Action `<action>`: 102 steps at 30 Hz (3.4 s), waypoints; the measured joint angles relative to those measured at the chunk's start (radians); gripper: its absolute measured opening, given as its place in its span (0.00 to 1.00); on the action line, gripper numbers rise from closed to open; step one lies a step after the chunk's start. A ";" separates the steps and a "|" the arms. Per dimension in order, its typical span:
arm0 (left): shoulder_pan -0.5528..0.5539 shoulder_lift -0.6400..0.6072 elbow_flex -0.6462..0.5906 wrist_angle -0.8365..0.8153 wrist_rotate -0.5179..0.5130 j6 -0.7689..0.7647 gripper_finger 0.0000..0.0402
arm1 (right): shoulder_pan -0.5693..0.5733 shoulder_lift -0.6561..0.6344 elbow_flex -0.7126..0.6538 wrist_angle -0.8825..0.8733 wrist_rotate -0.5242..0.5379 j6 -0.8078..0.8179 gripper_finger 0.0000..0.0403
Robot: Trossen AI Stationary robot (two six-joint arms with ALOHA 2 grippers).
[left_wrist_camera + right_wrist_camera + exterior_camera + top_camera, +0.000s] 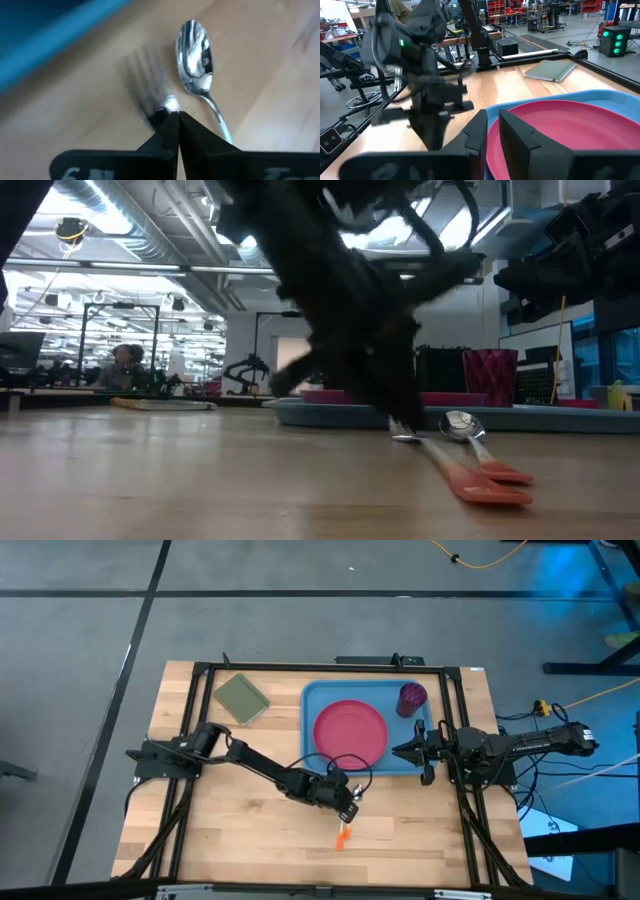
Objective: Pick and place plate/cup/fork/spoon on tray
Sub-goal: Move the orange fork beside the orange spoon, then adjust the pink plate on the blue tray
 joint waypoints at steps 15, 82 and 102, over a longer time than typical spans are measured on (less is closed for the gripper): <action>-0.031 -0.370 0.003 -0.174 -0.008 0.493 0.00 | 0.000 0.000 0.000 0.000 -0.005 0.000 0.13; 0.372 -2.162 -1.450 0.214 0.384 0.975 0.00 | 0.000 0.000 0.000 -0.035 -0.009 0.000 0.13; 0.331 -2.149 -1.450 0.195 0.251 1.031 0.00 | 0.000 0.000 0.000 -0.038 -0.008 0.000 0.13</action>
